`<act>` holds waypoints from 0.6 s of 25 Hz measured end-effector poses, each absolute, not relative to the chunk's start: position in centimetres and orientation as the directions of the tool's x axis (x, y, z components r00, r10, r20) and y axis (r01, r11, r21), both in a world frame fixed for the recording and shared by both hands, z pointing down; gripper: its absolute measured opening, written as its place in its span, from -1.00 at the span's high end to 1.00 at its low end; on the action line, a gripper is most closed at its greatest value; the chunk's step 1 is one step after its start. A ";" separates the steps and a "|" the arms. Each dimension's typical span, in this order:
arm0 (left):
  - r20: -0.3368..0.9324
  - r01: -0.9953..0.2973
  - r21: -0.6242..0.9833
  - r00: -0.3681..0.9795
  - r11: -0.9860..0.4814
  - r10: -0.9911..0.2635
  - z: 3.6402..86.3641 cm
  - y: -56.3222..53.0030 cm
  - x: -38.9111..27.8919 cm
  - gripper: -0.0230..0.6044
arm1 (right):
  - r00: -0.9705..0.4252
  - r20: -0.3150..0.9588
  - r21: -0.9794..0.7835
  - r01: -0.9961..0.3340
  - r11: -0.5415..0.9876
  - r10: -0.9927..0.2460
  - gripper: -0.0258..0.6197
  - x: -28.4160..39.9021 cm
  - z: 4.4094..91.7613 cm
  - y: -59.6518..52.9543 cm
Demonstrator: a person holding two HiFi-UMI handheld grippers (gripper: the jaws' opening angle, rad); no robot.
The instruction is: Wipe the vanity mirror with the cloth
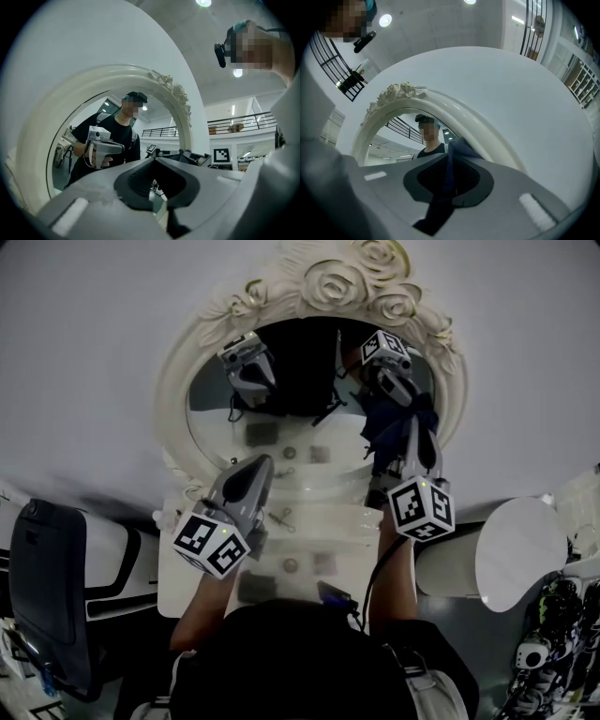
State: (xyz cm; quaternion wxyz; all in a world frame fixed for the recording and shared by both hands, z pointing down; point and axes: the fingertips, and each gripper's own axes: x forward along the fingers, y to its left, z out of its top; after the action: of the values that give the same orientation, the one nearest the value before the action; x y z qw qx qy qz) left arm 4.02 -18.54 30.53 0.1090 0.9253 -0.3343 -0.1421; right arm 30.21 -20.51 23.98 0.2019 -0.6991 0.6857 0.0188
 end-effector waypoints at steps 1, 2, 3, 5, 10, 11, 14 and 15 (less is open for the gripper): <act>-0.189 -0.588 0.296 0.736 -0.753 -0.649 30.6 -18.8 4.1 0.92 | 0.056 -0.305 -0.255 -0.967 0.024 -0.951 0.79 30.2 23.9 -20.5; -0.189 -0.587 0.299 0.737 -0.753 -0.649 30.7 -19.0 4.1 0.92 | 0.054 -0.306 -0.253 -0.967 0.027 -0.950 0.80 30.2 23.8 -20.6; -0.189 -0.584 0.303 0.737 -0.753 -0.649 30.7 -19.1 4.2 0.92 | 0.051 -0.308 -0.251 -0.968 0.030 -0.950 0.79 30.2 23.7 -20.6; -0.191 -0.578 0.307 0.741 -0.756 -0.644 30.7 -19.3 4.5 0.92 | 0.045 -0.315 -0.244 -0.969 0.035 -0.948 0.80 30.1 23.3 -20.6; -0.195 -0.566 0.319 0.746 -0.760 -0.637 30.5 -19.4 5.0 0.92 | 0.031 -0.326 -0.239 -0.970 0.050 -0.945 0.80 29.9 22.3 -20.7; -0.194 -0.566 0.319 0.746 -0.760 -0.637 30.5 -19.3 5.0 0.92 | 0.030 -0.327 -0.240 -0.969 0.052 -0.944 0.80 29.9 22.2 -20.7; -0.197 -0.567 0.321 0.744 -0.759 -0.639 30.5 -19.2 4.7 0.92 | 0.022 -0.339 -0.231 -0.971 0.060 -0.941 0.80 29.5 21.4 -20.7; -0.199 -0.568 0.322 0.742 -0.758 -0.641 30.4 -19.2 4.6 0.92 | 0.018 -0.344 -0.227 -0.972 0.064 -0.939 0.80 29.4 21.1 -20.7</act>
State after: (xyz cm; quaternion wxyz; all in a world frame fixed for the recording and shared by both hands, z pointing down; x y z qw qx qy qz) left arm 4.56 -19.18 30.43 0.1209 0.9253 -0.3265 -0.1502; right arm 29.36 -20.71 21.06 0.2069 -0.6829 0.6995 0.0397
